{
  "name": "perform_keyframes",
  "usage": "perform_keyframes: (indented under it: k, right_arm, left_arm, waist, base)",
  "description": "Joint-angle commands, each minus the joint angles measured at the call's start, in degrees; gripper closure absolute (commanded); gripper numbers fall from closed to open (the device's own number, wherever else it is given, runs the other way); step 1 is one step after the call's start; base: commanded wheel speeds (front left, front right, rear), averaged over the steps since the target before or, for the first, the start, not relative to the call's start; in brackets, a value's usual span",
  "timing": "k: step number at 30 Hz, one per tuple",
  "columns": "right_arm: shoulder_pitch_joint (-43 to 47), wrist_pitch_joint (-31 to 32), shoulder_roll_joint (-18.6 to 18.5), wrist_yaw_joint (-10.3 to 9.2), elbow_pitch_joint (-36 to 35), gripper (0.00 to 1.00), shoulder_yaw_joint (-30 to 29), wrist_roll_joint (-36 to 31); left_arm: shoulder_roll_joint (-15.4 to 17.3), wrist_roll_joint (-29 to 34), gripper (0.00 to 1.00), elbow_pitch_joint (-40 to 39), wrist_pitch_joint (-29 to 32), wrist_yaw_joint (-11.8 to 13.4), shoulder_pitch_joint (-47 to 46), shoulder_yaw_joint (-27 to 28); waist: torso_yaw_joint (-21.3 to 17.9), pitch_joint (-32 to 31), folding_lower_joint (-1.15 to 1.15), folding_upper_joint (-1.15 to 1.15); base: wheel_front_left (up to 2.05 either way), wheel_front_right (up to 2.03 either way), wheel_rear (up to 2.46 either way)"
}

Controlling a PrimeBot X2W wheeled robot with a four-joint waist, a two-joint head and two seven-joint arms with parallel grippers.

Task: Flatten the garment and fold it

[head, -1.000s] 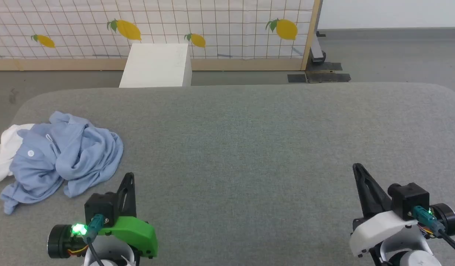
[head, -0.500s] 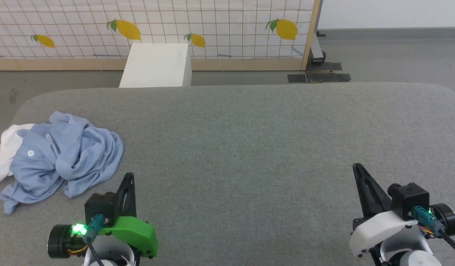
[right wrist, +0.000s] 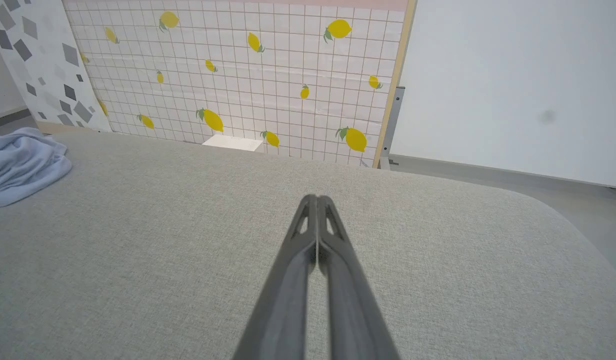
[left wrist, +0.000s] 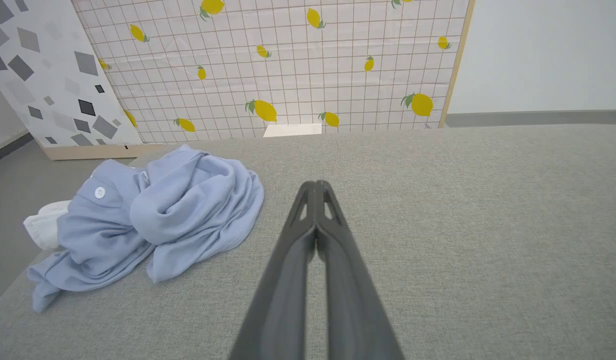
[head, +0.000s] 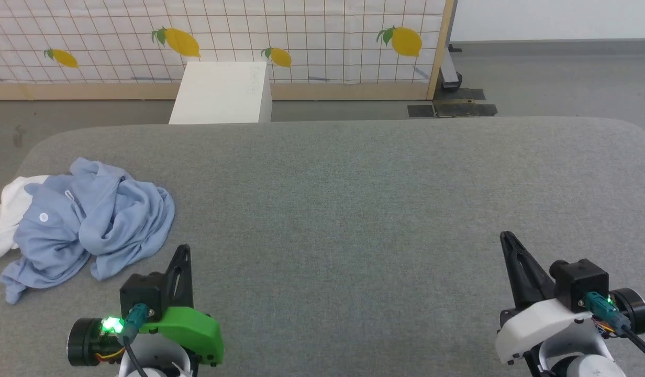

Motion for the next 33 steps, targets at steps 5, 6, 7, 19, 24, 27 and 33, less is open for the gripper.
perform_keyframes:
  k: [5, 6, 7, 19, 24, 27, 33]
  right_arm:
    - [0.04, -0.02, 0.0, 0.0, -0.01, 0.0, -0.03, 0.04]
    - [0.05, -0.03, 0.0, 0.0, -0.01, 0.0, -0.04, 0.06]
    - [0.05, -0.02, -0.01, 0.0, -0.01, 0.0, -0.04, 0.04]
    - [0.54, -1.27, 0.0, -0.01, 0.26, 0.0, -1.35, 0.75]
    - [0.89, -2.61, 0.01, -0.02, 0.25, 0.0, -2.76, 1.28]
    - [0.99, -2.95, 0.01, -0.02, 0.21, 0.0, -3.03, 1.37]
    - [1.2, -3.66, 0.02, -0.02, 0.2, 0.0, -3.35, 1.59]
  left_arm:
    - [0.01, -0.03, 0.0, -0.03, -0.02, 0.01, 0.06, -0.06]
    - [0.01, -0.03, 0.0, -0.03, -0.03, 0.01, 0.09, -0.11]
    - [0.01, -0.03, 0.0, -0.03, -0.02, 0.01, 0.09, -0.16]
    - [-0.02, -0.46, 0.0, -0.55, -1.27, -0.15, 0.72, -0.35]
    - [-0.05, -0.95, 0.0, -1.13, -2.6, -0.1, 1.25, -0.48]
    - [-0.06, -1.08, 0.0, -1.31, -2.94, 0.0, 1.35, -0.49]
    - [-0.07, -1.37, 0.0, -1.68, -3.64, 0.08, 1.58, -0.52]
  waist:
    - [0.0, 0.0, 0.0, 0.0]
    - [0.0, 0.0, 0.0, 0.0]
    - [0.0, 0.0, 0.0, 0.0]
    - [0.01, 0.02, 0.0, 0.0]
    - [0.37, 0.31, 0.0, 0.0]
    - [0.62, 0.4, 0.0, 0.0]
    - [1.56, 0.49, 0.0, 0.0]
  base:
    - [0.0, 0.0, 0.0]
    - [0.0, 0.0, 0.0]
    - [0.0, 0.0, 0.0]
    - [0.0, 0.0, 0.0]
    - [0.0, 0.0, 0.0]
    - [0.0, 0.0, 0.0]
    - [0.0, 0.0, 0.0]
